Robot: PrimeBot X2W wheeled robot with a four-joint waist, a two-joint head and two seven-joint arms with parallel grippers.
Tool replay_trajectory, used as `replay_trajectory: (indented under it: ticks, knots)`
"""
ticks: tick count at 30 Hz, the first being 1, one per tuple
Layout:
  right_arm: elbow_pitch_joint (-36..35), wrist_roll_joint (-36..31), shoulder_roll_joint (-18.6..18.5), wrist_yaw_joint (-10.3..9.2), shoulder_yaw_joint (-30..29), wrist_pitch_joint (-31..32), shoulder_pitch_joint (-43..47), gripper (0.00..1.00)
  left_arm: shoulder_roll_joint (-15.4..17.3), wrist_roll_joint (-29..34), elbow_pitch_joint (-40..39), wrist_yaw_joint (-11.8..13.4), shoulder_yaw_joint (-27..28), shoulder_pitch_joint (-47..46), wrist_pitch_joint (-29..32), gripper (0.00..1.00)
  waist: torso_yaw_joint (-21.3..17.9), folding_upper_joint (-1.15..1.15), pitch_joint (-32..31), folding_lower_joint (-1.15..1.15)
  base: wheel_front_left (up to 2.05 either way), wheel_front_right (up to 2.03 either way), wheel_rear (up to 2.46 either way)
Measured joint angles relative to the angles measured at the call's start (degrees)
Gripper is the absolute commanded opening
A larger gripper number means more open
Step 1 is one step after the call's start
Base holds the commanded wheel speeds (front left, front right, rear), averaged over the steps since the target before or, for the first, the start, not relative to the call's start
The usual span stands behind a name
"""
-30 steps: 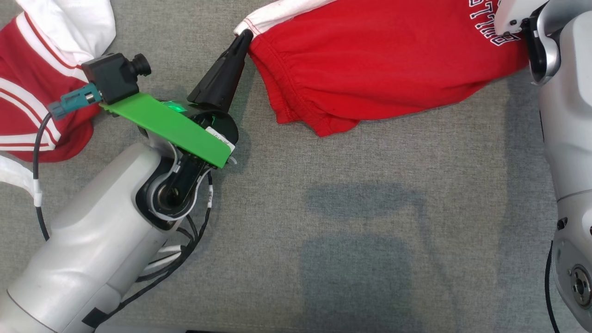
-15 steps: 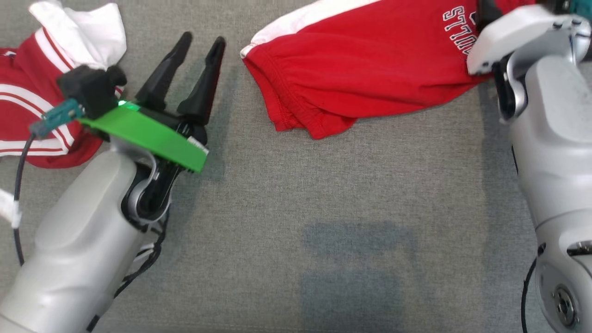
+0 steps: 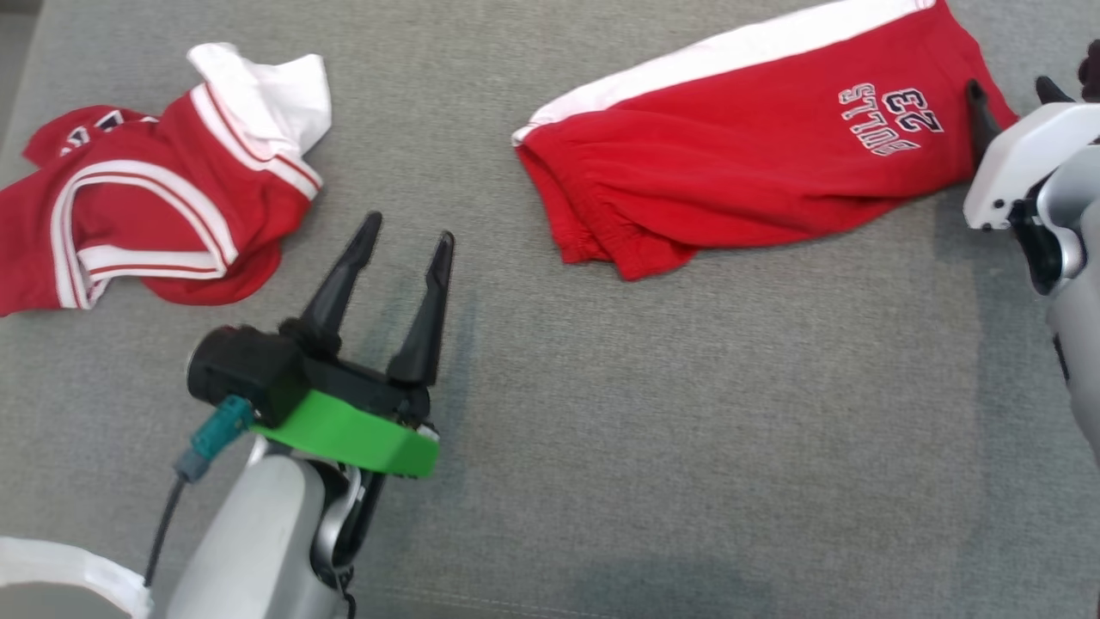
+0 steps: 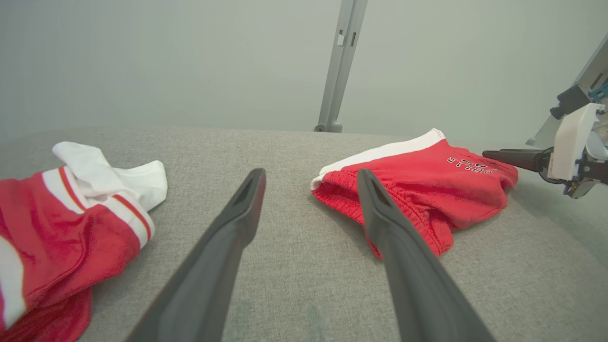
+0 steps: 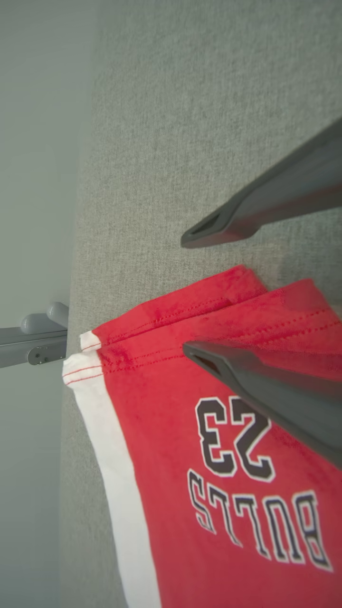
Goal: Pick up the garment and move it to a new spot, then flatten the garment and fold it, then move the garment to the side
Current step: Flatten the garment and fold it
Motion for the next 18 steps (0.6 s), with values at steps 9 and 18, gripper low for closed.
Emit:
replay_trajectory:
  ticks: [9,18]
  knots:
    - [3.2,1.4,-3.0,0.00,-0.4,6.9,0.3,1.00,-3.2,3.3,-2.0,0.0,-0.4,5.4,0.0,1.00,4.8,0.00,-1.3,0.00,0.00,0.00,0.00]
    - [6.3,-1.1,-3.5,0.02,-3.3,7.5,0.2,0.26,-3.2,4.3,-2.2,0.0,-0.4,4.9,0.0,1.00,6.1,0.00,-2.1,0.00,0.00,0.00,0.00]
